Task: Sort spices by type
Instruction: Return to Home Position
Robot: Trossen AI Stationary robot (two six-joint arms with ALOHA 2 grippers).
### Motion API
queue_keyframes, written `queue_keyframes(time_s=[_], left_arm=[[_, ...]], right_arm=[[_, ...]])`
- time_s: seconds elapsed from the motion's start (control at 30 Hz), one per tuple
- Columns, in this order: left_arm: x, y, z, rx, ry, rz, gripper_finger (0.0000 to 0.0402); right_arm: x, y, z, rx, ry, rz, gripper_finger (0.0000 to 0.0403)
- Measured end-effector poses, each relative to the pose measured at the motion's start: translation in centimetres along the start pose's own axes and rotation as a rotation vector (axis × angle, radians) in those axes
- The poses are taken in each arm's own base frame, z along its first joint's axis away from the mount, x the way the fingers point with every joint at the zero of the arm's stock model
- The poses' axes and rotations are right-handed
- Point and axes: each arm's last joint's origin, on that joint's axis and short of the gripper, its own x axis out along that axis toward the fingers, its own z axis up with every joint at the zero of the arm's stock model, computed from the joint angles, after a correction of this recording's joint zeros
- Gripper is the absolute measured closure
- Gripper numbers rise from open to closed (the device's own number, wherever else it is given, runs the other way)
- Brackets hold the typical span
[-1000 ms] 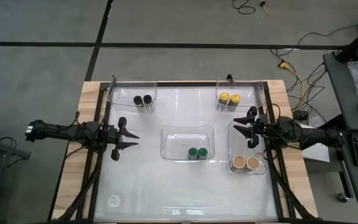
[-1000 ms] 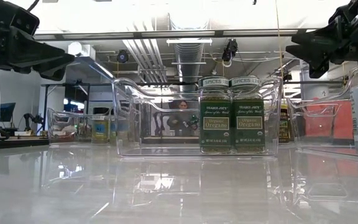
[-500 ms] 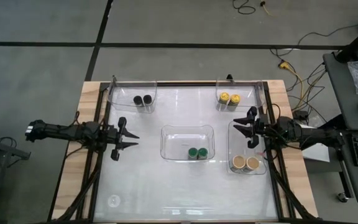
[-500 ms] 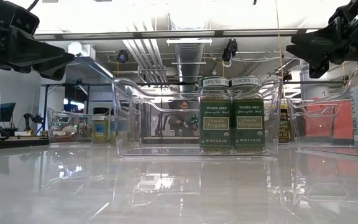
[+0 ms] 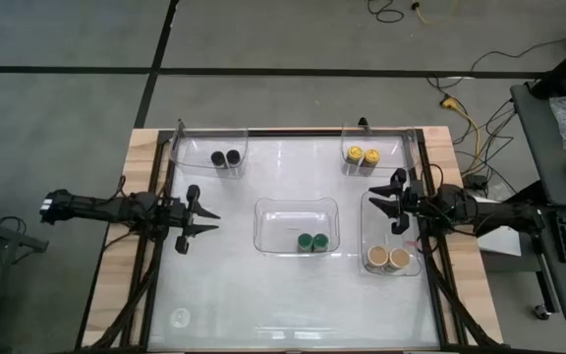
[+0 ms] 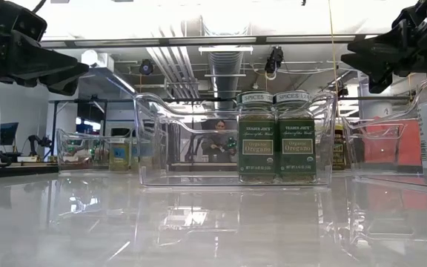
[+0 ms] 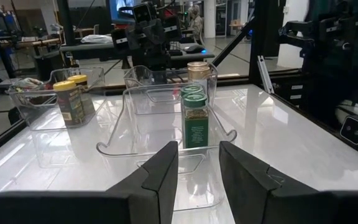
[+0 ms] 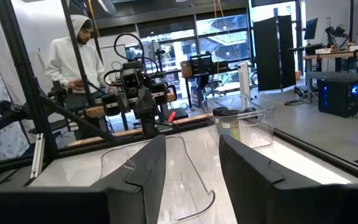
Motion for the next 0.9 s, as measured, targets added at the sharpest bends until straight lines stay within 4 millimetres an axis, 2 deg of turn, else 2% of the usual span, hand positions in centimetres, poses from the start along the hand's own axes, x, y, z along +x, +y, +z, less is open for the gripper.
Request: queue_keyframes(time_s=[0.37,0.9], left_arm=[[0.0,0.0,0.01,0.0,0.0,0.0,0.0299],[0.0,0.0,0.01,0.0,0.0,0.0,0.0299]], right_arm=[[0.0,0.0,0.0,-0.001,0.0,0.0,0.0252],[0.0,0.0,0.0,-0.002,0.0,0.0,0.0282]])
